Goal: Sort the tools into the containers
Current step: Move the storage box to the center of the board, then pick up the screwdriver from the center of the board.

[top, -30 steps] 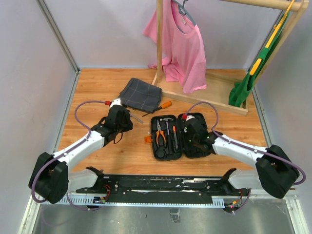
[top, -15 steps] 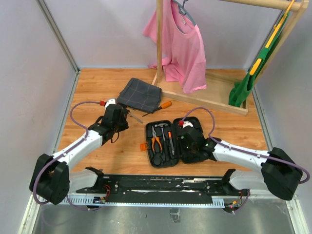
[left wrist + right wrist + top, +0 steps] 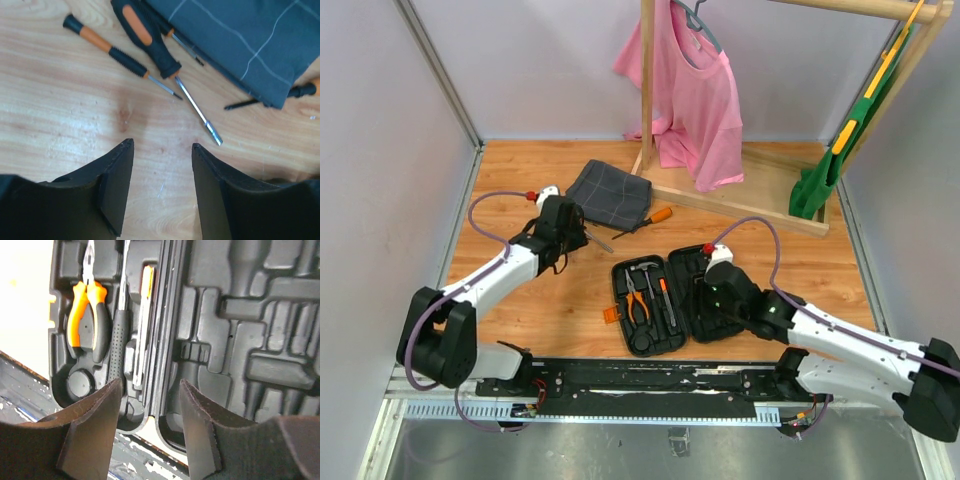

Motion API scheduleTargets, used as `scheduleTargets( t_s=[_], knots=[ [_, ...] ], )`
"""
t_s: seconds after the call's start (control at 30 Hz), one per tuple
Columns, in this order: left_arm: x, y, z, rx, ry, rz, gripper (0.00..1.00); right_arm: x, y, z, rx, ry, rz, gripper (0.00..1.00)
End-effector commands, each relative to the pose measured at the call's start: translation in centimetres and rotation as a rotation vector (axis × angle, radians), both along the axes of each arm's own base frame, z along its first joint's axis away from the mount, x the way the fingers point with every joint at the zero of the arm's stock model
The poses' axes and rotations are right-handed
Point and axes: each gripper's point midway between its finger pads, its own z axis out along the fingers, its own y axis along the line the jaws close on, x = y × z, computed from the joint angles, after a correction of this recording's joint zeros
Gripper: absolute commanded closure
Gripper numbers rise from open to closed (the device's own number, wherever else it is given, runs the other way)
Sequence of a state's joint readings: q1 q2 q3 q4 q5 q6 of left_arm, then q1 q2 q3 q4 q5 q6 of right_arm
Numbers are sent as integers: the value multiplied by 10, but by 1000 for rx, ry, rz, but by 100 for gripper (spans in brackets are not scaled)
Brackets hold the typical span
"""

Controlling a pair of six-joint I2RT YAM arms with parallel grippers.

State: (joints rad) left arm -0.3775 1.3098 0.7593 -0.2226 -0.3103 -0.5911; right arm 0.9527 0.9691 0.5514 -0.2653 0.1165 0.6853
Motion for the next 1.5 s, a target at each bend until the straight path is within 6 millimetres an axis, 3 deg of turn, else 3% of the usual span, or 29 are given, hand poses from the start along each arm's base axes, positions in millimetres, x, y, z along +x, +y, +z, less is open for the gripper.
scheduleTargets(
  t_s=[0.0,0.13,0.3,0.6,0.77,1.03,1.47],
  knots=[
    [30,13,17,34,-52,66,45,12,-19,19,-22,-108,-81,48],
    [51,24,17,34,-53,118,45,13,-27,21,-4,-129,-121,48],
    [72,37,0,25,-11,179,47,5,-28,12,33,-87,-132,45],
    [97,39,-23,-54,17,201,48,-7,-27,-1,54,-23,-130,45],
    [108,37,-24,-92,5,195,48,-8,-27,-4,83,-8,-156,45],
    [118,37,-35,-106,28,212,47,-8,-32,-4,75,-19,-162,45],
    [118,38,-51,-108,66,239,50,-11,-32,-7,70,-4,-154,42]
  ],
)
